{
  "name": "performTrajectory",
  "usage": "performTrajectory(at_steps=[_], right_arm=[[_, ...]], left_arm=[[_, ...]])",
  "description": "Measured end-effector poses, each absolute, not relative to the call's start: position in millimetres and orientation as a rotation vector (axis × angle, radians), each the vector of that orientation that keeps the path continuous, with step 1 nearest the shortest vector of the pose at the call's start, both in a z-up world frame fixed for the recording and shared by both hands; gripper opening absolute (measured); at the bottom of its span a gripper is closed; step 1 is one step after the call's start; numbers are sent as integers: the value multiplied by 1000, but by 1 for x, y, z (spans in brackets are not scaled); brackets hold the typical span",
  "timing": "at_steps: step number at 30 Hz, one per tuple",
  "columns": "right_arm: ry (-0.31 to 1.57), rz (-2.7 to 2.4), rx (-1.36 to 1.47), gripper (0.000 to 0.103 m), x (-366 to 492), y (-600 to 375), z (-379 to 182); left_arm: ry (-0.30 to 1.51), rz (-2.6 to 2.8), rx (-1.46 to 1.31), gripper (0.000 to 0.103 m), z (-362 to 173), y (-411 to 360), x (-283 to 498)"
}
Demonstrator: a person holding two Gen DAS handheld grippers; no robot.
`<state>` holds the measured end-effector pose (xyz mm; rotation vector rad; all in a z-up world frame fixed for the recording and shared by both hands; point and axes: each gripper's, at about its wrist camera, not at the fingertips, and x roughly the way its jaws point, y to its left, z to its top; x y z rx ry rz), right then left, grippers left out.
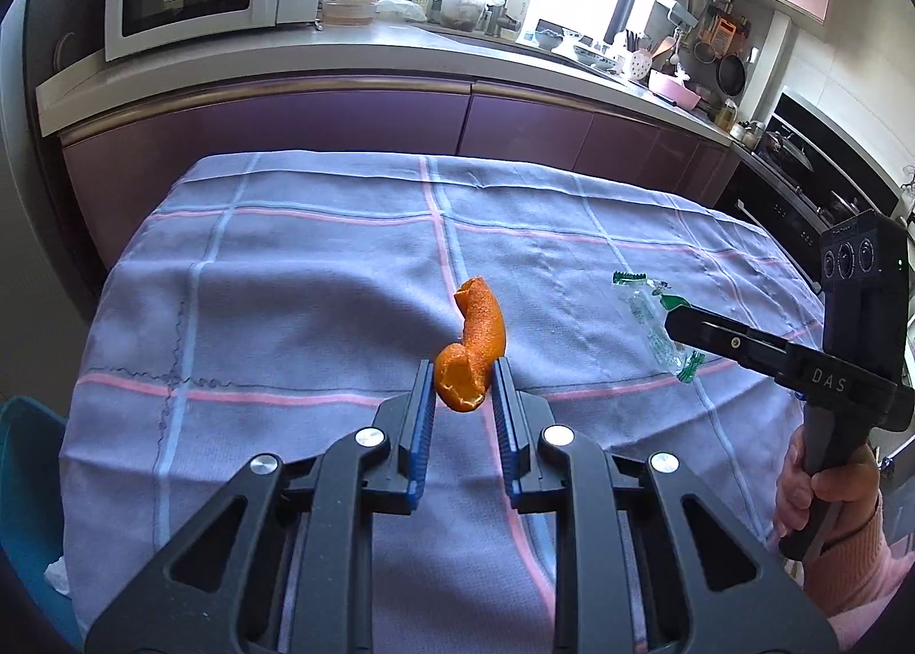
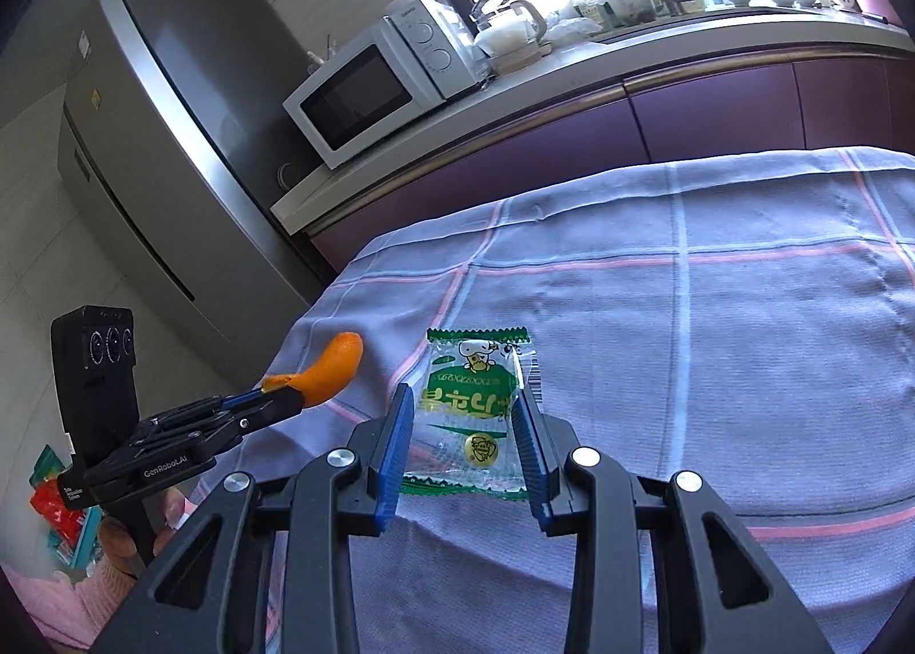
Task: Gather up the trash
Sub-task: 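Carry the peel in the left tool while the right tool carries the wrapper to the bin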
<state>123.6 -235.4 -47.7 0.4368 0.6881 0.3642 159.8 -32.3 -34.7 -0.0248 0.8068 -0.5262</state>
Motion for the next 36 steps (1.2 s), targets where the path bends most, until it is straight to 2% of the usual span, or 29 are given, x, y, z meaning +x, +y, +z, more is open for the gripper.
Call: performTrajectory(at_steps=[16, 36], right_arm=[[718, 498, 372, 33, 130, -162, -45], [758, 610, 318, 33, 132, -104, -45]], left_arm=[[793, -433, -72, 20, -39, 51, 121], [776, -345, -116, 20, -39, 104, 99]])
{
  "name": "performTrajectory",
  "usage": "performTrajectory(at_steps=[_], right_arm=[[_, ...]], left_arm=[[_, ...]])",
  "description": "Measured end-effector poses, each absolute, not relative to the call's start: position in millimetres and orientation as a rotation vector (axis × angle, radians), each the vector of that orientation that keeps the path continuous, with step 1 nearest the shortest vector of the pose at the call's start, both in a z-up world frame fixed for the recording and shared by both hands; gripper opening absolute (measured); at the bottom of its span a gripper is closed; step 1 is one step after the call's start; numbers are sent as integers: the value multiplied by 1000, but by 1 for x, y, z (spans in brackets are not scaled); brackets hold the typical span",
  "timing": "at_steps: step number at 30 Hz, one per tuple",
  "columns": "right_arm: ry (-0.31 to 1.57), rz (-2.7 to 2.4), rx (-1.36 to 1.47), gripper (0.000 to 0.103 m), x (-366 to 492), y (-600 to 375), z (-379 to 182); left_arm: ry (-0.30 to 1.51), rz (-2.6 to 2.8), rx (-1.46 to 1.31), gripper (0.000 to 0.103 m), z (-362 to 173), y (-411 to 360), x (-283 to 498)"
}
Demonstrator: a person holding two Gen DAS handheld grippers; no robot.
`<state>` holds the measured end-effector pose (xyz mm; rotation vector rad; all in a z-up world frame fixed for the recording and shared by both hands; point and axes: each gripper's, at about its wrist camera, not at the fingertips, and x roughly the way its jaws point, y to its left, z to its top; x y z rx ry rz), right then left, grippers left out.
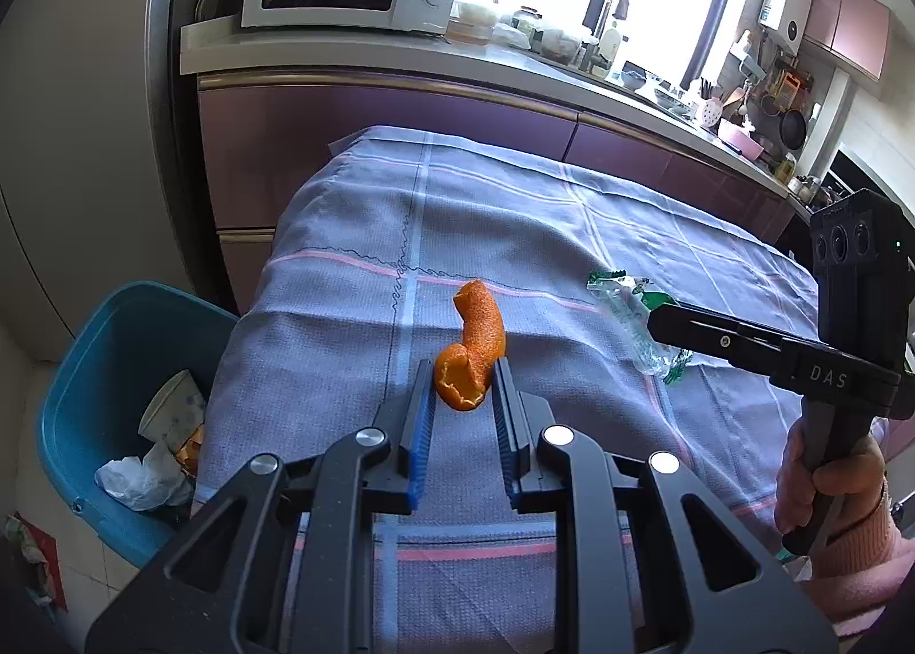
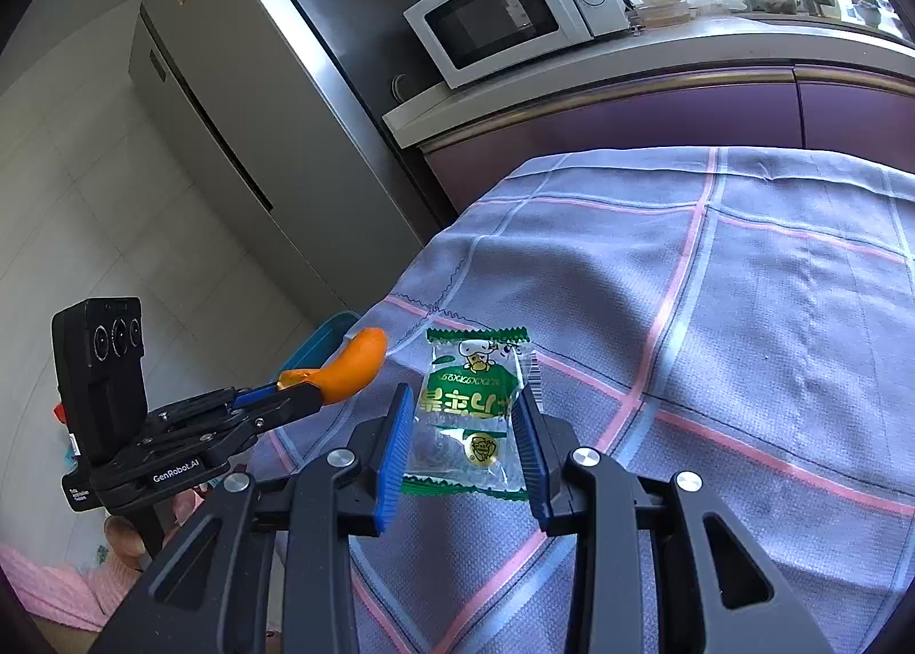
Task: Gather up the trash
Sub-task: 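Carry the peel in the left tool while the right tool carries the wrapper to the bin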
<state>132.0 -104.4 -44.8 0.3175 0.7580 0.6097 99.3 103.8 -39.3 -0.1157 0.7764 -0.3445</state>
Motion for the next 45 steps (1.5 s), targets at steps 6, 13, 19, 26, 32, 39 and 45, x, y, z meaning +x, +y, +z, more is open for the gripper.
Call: performTrajectory(at_steps=[6, 13, 19, 26, 32, 39, 45], right_arm=[[765, 634, 304, 33, 133, -91, -45], [768, 661, 286, 33, 135, -75, -43], [768, 673, 270, 33, 136, -63, -42], [770, 697, 253, 33, 135, -49, -40], [774, 723, 240, 33, 133, -37, -39], [779, 747, 223, 33, 131, -22, -39], [781, 767, 211, 33, 131, -10, -39]], left_arm=[[772, -327, -121, 20, -39, 114, 94], [762, -310, -128, 20, -36, 124, 90], [755, -292, -129, 20, -33, 132, 86], [749, -272, -135, 20, -32, 143, 81], [746, -253, -142, 20, -32, 150, 77], [744, -229, -149, 20, -32, 161, 73], [739, -209, -157, 20, -31, 170, 69]])
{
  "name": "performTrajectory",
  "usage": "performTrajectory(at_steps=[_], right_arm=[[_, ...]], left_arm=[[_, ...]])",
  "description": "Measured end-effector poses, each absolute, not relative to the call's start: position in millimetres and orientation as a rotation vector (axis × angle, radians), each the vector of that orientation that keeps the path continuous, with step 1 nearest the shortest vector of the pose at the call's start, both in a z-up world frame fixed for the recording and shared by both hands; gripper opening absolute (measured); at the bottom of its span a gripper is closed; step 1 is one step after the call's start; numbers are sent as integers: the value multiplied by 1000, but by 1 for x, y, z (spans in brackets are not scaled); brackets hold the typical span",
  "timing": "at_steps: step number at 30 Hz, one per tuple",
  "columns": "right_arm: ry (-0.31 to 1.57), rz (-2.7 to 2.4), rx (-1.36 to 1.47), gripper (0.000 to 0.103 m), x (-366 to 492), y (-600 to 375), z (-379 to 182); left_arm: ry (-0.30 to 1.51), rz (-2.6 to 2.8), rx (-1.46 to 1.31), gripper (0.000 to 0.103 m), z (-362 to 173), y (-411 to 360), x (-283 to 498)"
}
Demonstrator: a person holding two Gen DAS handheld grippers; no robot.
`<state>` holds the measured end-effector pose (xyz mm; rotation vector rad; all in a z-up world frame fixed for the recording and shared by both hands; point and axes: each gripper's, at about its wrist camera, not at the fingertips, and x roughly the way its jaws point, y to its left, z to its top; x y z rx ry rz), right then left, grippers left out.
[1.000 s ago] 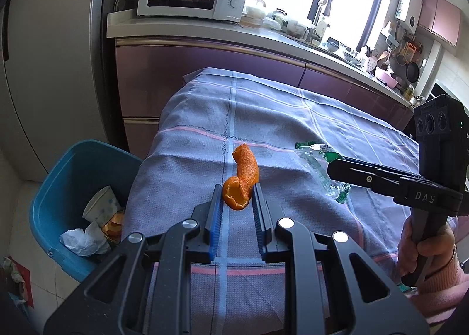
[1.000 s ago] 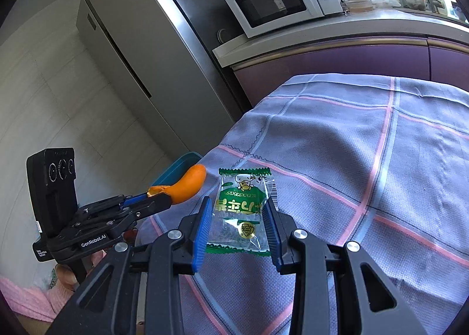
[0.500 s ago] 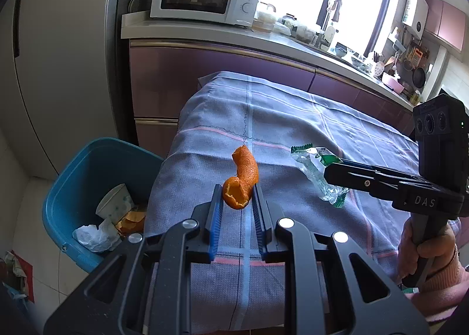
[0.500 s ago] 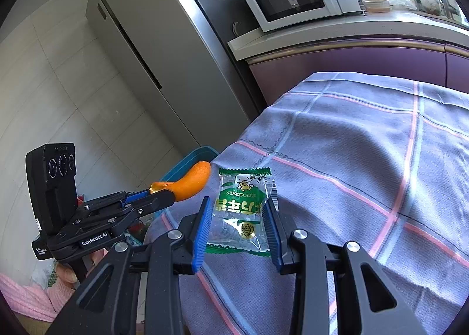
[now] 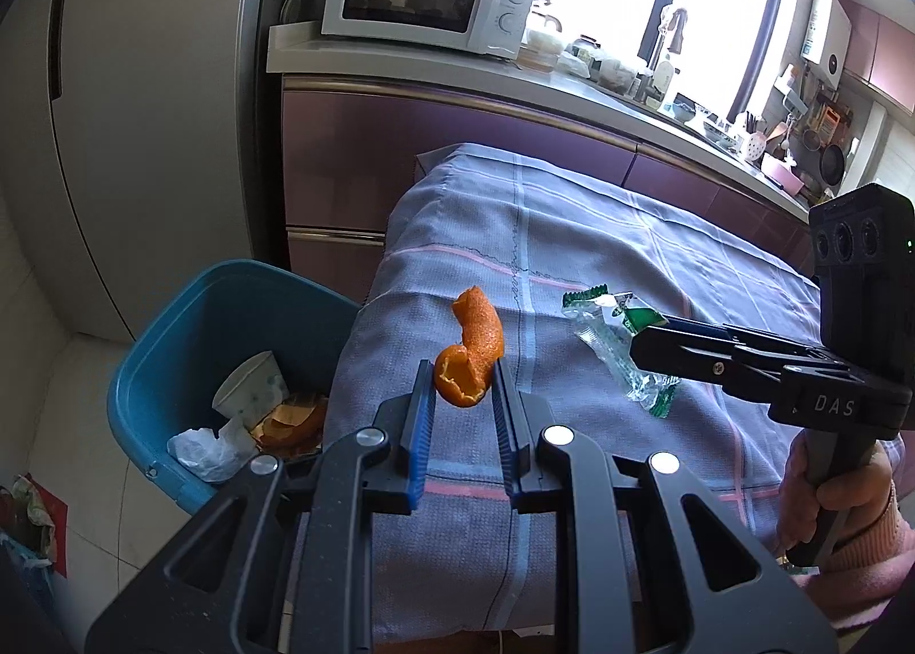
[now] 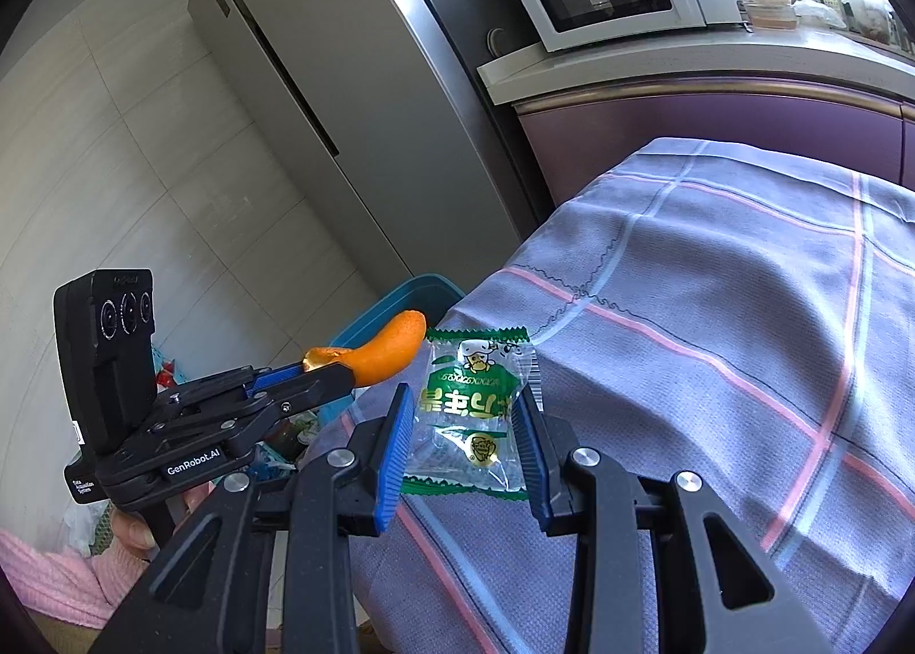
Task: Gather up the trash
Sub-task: 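Carry the peel in the left tool while the right tool carries the wrapper to the bin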
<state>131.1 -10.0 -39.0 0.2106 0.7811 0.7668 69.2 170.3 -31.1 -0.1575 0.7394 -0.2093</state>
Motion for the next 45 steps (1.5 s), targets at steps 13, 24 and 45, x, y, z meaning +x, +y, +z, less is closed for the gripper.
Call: performTrajectory(at_steps=[13, 24, 45], right_arm=[[788, 809, 184, 33, 133, 13, -40], [773, 835, 165, 33, 135, 32, -39], [778, 880, 125, 33, 141, 61, -36]], left_arm=[[730, -165, -168, 20, -29, 190, 65], [724, -141, -177, 20, -27, 200, 62], [715, -90, -191, 20, -28, 222, 59]])
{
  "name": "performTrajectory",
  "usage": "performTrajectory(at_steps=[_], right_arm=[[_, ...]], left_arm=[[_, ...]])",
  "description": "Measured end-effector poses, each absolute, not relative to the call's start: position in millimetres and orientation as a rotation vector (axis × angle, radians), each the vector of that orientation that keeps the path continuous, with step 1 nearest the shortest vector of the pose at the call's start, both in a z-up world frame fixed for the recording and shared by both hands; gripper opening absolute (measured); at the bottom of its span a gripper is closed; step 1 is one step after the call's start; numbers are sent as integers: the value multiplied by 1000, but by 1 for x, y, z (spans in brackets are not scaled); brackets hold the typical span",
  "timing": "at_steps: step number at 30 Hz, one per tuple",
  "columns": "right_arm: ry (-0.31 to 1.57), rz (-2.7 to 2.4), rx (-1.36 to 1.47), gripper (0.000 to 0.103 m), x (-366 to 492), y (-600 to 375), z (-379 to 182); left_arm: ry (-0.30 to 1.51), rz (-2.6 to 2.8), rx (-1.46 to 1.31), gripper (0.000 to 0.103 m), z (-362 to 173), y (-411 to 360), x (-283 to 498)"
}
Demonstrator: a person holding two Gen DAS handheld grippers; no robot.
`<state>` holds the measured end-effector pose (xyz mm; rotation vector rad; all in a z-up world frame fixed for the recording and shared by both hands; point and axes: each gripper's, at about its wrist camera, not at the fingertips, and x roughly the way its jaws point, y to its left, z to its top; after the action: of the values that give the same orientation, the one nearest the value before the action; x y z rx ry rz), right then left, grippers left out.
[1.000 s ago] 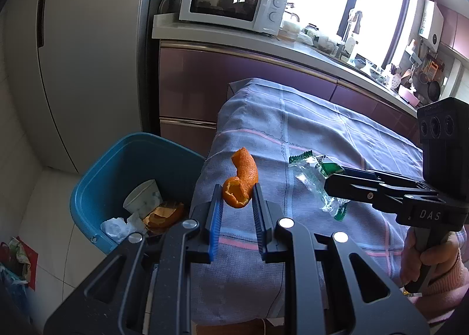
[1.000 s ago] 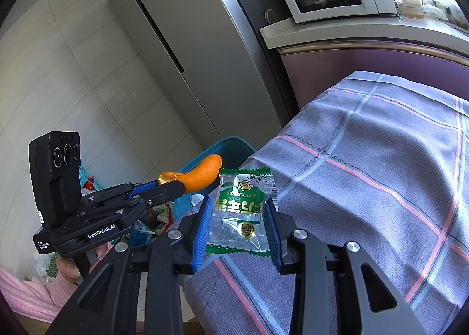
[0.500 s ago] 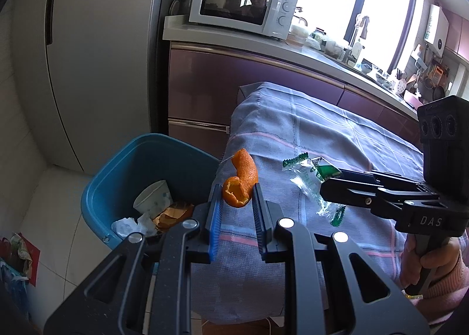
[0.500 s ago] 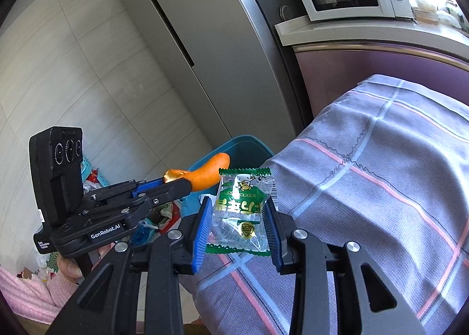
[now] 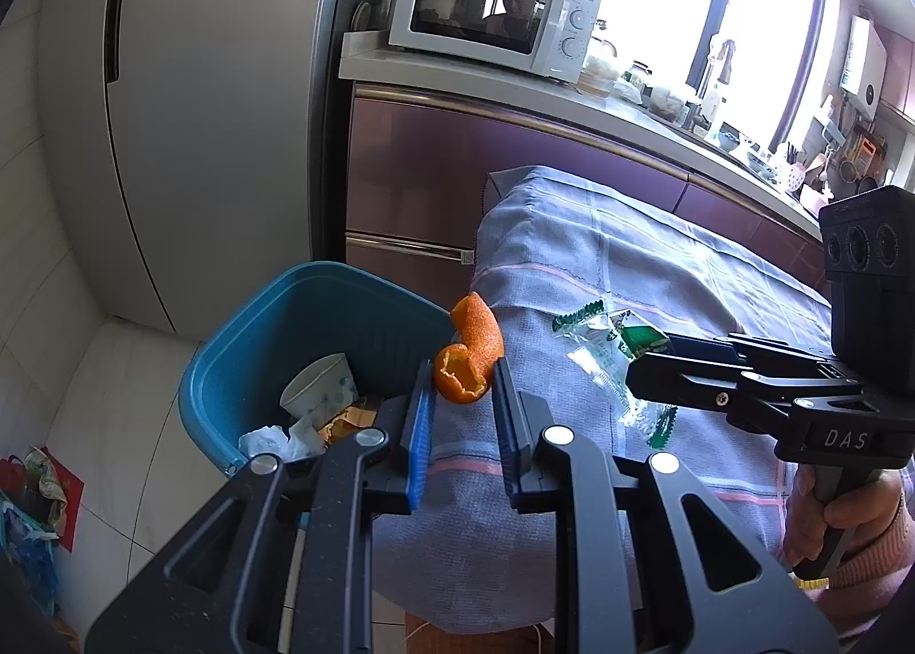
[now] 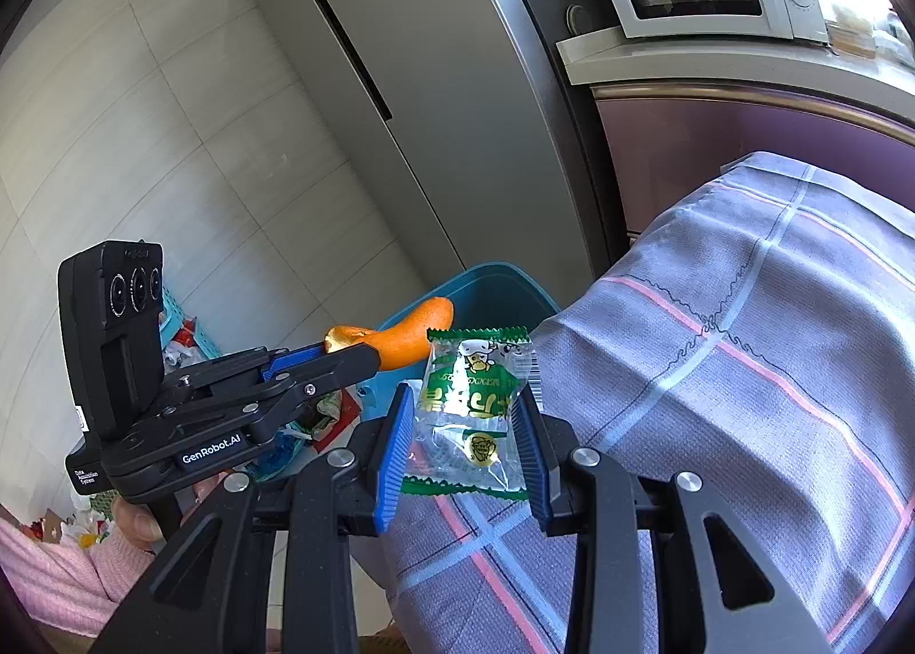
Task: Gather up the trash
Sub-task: 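Carry the peel in the left tool while the right tool carries the wrapper to the bin, then lower the peel into the teal bin with the left tool while the right tool lowers the wrapper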
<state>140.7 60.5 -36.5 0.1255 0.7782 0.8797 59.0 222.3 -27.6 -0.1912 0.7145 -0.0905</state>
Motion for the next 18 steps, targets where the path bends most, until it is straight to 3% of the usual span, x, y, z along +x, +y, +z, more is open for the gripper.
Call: performTrajectory(at_steps=[18], right_arm=[[785, 902, 93, 33, 141, 82, -38]], left_arm=[[718, -61, -202, 20, -32, 232, 59]])
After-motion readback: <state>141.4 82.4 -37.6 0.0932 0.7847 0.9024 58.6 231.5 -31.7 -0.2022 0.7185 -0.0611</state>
